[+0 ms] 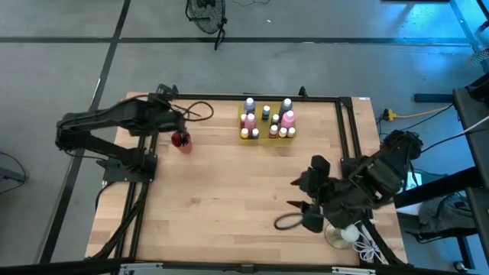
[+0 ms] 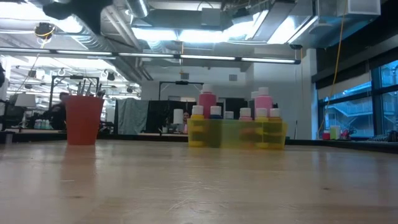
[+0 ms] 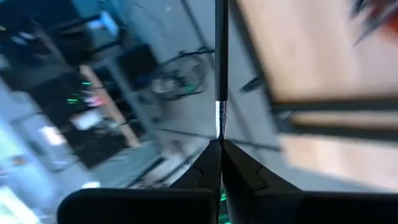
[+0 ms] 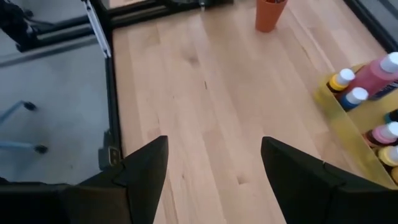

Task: Pick & Place Paint Supplies
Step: Put the silver paint brush into the orange cup

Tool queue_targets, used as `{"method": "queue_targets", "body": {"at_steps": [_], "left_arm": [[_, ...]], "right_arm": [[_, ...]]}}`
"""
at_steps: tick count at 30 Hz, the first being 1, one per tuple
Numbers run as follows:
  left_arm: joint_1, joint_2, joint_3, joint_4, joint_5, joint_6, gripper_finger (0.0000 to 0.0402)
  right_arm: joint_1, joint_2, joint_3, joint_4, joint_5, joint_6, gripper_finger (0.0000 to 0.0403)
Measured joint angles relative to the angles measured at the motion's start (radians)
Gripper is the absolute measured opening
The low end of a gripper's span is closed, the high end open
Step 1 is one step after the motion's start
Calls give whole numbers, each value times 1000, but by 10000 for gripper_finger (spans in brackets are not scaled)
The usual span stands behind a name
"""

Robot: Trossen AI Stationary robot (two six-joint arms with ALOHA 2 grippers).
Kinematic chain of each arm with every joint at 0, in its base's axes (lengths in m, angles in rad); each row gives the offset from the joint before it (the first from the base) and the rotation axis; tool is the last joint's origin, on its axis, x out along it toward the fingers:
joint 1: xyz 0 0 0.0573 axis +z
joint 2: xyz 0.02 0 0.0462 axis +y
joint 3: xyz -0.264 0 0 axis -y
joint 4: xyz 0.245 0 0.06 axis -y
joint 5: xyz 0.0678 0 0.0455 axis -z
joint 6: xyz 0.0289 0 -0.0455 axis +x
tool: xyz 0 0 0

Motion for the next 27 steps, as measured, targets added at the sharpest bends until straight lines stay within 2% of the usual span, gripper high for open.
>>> {"method": "queue_targets", "body": {"at_steps": [3,9,15,22,27], "left_arm": [[1,-48,0,-1,-72,111,2],[1,-103,0,-1,-134,205,2],[1,-152,-10,1,-129,228,2],[69,-307,-198,-4,-101,301,2],[46,-345,-312,-3,-137,365,2]], "right_arm": [[-51,0,0,46,-47,-28,261],[-153,0,0,104,-124,-69,261],[-229,0,0,99,-127,-77,261],[-285,3,0,99,-128,-77,261],[-319,10,0,99,-174,-58,261]]}}
